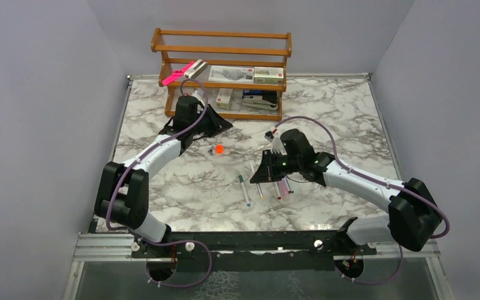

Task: Open the pen caps

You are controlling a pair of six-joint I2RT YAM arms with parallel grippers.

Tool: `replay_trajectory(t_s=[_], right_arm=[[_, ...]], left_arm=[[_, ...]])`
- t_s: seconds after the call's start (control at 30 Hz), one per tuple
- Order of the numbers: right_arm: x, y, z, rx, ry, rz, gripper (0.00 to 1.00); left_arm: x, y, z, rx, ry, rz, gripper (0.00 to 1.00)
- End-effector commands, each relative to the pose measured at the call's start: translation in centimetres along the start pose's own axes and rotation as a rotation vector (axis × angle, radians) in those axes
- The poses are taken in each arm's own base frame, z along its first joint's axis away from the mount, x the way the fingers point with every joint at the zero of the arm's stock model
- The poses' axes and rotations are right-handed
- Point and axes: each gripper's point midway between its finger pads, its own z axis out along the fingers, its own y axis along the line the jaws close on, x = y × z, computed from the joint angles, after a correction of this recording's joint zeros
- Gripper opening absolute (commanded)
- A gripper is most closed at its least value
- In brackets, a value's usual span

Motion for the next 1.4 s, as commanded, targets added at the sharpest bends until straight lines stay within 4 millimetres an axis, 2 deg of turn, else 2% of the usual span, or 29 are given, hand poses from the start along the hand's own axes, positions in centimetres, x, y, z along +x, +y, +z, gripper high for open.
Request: replay_trajectory(t_s=[0.0, 0.07, 0.13, 0.23, 0.43, 0.57, 0.7, 0.8, 1.0, 1.17, 1.37], right_arm=[[0.0, -0.6, -0.8, 0.053, -0.008, -0.023, 0.01], [-0.9, -1.9, -1.0, 0.131, -0.027, -0.046, 0.01], [-2.2, -4.1, -1.3, 0.236, -0.031, -0.038, 0.01], [-5.0, -7.5, -2.2, 0.362, -0.074, -0.021, 0.01], [-9.9, -13.8, -4.5, 0.642, -0.144, -0.03, 0.01], [-11.3, -18.1, -5.2, 0.787, -0.14, -0.017, 0.01], [-11.1, -21.9, -5.4, 0.877, -0.103, 0.003, 0.01], [-11.0, -23.9, -5.7, 0.918, -0.095, 0.022, 0.01], [-10.8, -25.4, -5.8, 0.969, -0.071, 0.027, 0.09], [-11.3, -24.9, -5.8, 0.948, -0.086, 0.02, 0.23], [-11.8, -23.7, -5.9, 0.909, -0.098, 0.014, 0.29]], left_arm=[[-0.7, 1.7, 0.1, -0.07, 0.013, 0.064, 0.0], [-0.6, 2.4, -0.2, -0.113, 0.024, 0.098, 0.0], [-0.3, 3.7, -0.8, -0.18, 0.047, 0.136, 0.0], [0.5, 5.1, -1.7, -0.239, 0.075, 0.173, 0.0], [2.3, 6.6, -3.4, -0.279, 0.1, 0.183, 0.0], [3.0, 7.4, -3.7, -0.297, 0.119, 0.186, 0.0], [2.8, 7.8, -3.6, -0.316, 0.126, 0.204, 0.0], [2.3, 8.8, -3.7, -0.371, 0.119, 0.233, 0.0], [2.1, 10.4, -3.3, -0.441, 0.149, 0.27, 0.0], [1.1, 10.9, -3.1, -0.478, 0.138, 0.298, 0.0], [0.5, 11.7, -2.7, -0.523, 0.141, 0.325, 0.0]])
